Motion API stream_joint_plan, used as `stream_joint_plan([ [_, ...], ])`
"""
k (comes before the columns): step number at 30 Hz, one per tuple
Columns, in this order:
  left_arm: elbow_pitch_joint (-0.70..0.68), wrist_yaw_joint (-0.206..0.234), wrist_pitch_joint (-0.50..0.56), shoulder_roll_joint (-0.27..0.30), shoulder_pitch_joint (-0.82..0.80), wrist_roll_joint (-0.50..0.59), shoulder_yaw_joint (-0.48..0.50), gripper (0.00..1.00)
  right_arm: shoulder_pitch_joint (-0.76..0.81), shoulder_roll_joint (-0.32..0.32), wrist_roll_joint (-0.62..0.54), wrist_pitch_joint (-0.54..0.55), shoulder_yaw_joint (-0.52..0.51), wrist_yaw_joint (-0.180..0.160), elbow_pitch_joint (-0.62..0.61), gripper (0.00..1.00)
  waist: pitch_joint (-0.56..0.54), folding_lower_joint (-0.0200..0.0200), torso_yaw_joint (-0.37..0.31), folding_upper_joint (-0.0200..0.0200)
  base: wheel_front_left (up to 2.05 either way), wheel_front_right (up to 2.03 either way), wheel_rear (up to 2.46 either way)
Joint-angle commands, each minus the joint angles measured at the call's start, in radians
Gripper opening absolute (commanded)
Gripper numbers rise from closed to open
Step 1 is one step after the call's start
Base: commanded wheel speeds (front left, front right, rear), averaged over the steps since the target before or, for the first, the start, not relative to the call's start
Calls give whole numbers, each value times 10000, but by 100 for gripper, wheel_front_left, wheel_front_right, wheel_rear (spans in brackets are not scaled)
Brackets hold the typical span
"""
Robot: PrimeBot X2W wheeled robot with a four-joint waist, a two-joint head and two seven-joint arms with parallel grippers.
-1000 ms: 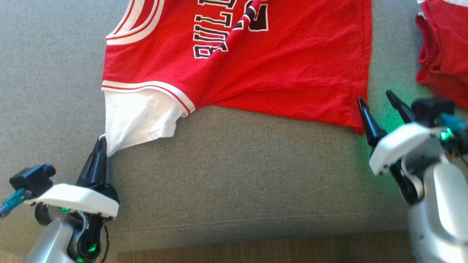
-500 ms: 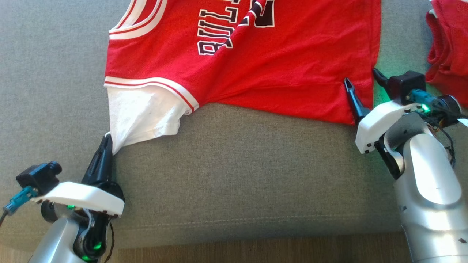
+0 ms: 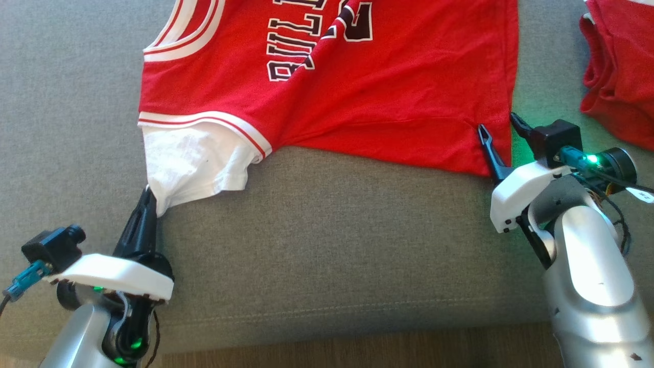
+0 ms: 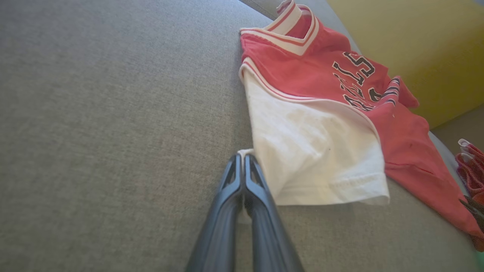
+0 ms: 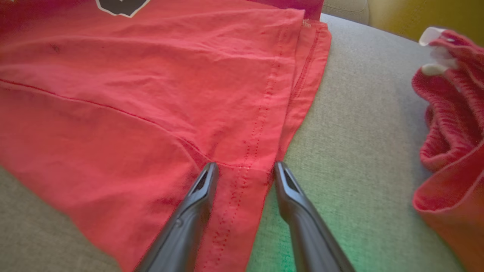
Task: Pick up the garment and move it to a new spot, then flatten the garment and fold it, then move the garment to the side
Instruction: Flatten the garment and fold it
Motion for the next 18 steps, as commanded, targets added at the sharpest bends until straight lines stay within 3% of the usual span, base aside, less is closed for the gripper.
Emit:
stream_joint_plan([
  [1,-262,58,-111,212,-106,65,375,0,128,136,-102,-60,268,-4,-263,67,-3,0,15,0,0,0,0],
  [9,-235,64,-108,189,-110,57,313,0,190,146,43,-24,248,-4,-210,38,-89,0,125,0,0,0,0],
  [12,-200,63,-110,163,-73,61,293,0,125,147,242,-114,143,-4,-191,42,-142,0,161,0,0,0,0],
  [15,-170,63,-112,150,-49,66,287,0,61,147,524,-175,88,-4,-162,38,-185,0,170,0,0,0,0],
  [17,-138,60,-113,138,-25,72,279,0,-19,147,813,-209,63,-4,-124,18,-235,0,174,0,0,0,0],
  [18,-123,58,-113,134,-15,76,273,0,-70,147,941,-235,45,-4,-117,0,-255,0,175,0,0,0,0],
])
